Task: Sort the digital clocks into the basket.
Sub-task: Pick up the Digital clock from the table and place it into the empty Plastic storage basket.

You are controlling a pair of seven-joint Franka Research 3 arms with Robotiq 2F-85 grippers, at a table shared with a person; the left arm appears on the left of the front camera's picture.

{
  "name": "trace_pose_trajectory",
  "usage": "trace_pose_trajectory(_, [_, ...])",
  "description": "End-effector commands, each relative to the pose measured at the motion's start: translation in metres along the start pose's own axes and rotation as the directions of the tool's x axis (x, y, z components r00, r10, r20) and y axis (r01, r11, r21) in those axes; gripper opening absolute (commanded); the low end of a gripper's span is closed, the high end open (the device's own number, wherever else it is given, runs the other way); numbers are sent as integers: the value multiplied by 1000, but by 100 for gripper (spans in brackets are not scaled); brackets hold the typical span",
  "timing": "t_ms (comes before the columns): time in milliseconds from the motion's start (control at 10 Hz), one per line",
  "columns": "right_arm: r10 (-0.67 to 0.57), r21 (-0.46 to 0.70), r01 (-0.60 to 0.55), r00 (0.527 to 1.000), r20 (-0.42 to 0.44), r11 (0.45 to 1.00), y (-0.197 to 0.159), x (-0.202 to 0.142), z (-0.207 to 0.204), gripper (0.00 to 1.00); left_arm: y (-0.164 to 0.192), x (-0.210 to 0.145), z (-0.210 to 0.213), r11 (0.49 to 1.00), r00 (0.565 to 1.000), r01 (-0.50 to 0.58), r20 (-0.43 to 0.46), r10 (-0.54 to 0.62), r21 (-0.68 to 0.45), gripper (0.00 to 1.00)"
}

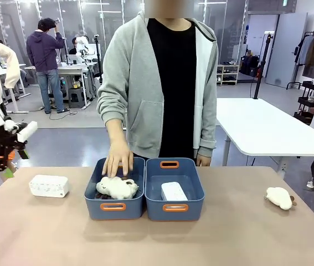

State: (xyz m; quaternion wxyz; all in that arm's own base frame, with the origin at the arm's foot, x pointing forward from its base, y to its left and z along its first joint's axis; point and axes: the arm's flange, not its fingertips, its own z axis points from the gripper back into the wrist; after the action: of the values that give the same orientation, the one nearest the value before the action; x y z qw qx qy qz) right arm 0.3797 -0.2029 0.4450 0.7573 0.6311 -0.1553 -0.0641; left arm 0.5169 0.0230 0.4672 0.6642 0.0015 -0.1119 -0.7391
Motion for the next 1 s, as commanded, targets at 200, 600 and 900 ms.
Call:
trace_pose_trajectory(200, [-16,-3,16,1000,-7,1000,2,-2,1,100,48,9,-35,996,998,53,19,-51,-65,100])
trace_pose_trajectory(600, [-16,-3,16,1000,-7,1000,2,-2,1,100,50,19,-57,996,1000,30,0,-30,-80,100])
trace_pose_trajectory(900, [-16,-3,16,1000,-7,1000,2,-2,1,100,57,22,-68,996,1000,8,-4,-8,-91,100])
